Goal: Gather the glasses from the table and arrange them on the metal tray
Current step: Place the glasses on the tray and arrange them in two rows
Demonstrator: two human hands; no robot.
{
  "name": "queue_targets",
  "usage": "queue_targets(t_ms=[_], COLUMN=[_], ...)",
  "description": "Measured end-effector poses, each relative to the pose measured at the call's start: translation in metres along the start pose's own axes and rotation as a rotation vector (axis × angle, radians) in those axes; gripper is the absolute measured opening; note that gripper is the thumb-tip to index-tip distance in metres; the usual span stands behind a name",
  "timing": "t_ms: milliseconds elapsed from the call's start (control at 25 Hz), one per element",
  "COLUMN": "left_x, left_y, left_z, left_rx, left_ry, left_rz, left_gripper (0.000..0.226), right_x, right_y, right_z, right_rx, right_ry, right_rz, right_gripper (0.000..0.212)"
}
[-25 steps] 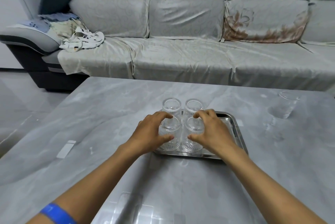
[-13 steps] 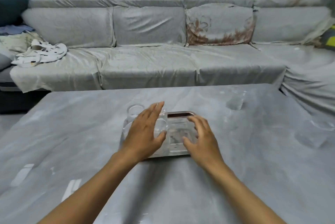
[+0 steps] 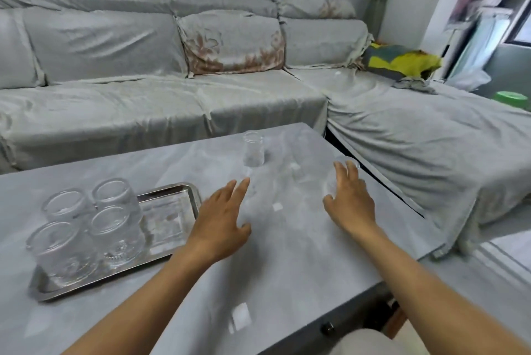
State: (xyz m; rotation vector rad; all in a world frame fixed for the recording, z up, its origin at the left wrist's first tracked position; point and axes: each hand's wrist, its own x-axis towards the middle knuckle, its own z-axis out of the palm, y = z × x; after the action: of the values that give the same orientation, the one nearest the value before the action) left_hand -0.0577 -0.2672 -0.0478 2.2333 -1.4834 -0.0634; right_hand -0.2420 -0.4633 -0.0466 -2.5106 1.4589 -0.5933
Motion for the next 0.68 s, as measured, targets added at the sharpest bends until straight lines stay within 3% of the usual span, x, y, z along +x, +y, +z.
queue_targets(t_ms=[120, 280, 400, 560, 680], left_x=[0.009, 0.011, 0.011, 0.002, -0.005], left_y=[-0.008, -0.034, -0.052, -0.063, -0.072], left_z=[0.002, 0.006, 0.005, -0.001, -0.018], left_rx=[-0.017, -0.014, -0.058, -0.098, -0.169], left_ry=[-0.006, 0.005, 0.026, 0.12, 0.258], left_rz=[-0.034, -0.075, -0.125, -0.173, -0.19], left_gripper=[0.086, 0.082, 0.078, 0.072, 0.065], right_x=[0.037, 0.072, 0.079, 0.068, 0.041], right_y=[0.015, 0.025, 0.03, 0.034, 0.003], right_z=[0.006, 0.021, 0.039, 0.041, 0.04], right_rx=[-0.112, 0.205, 0.363, 0.412, 0.705], right_ry=[-0.035, -0.129, -0.005, 0.151, 0.233], right_rz=[0.038, 0.32, 0.358, 0.314, 0.388], right_gripper=[0.083, 0.085, 0.058, 0.051, 0.045])
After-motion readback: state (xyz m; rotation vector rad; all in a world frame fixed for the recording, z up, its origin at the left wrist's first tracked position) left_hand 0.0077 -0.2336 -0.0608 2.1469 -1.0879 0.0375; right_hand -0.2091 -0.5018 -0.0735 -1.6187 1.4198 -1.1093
